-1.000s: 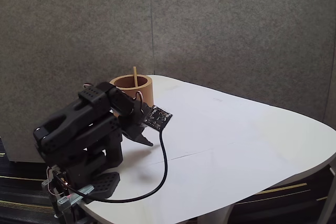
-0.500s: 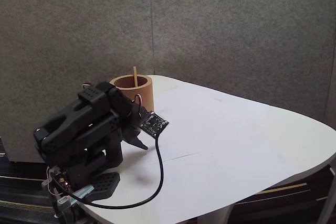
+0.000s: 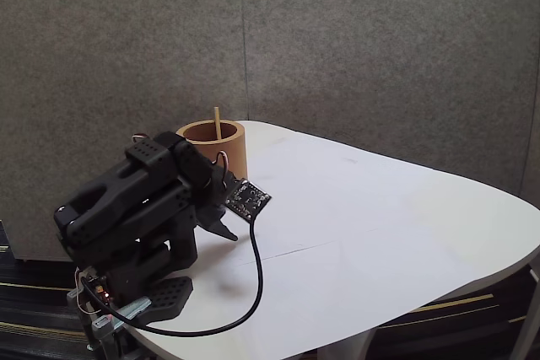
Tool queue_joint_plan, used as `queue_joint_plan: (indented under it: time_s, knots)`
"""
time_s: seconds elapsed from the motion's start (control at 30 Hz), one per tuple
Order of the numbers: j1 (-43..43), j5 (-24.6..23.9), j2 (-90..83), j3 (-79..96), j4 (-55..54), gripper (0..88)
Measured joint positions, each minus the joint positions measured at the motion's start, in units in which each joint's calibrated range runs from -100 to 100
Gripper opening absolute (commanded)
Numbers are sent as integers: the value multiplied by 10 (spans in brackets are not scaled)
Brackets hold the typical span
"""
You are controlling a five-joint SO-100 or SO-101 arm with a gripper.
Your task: Grab the pen and put it in the pen holder.
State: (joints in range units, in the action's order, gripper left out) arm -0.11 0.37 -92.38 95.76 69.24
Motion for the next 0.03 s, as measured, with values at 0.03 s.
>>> queue_joint_plan:
  time_s: [0.03]
  knots:
    - [0,0,0,0,0,276]
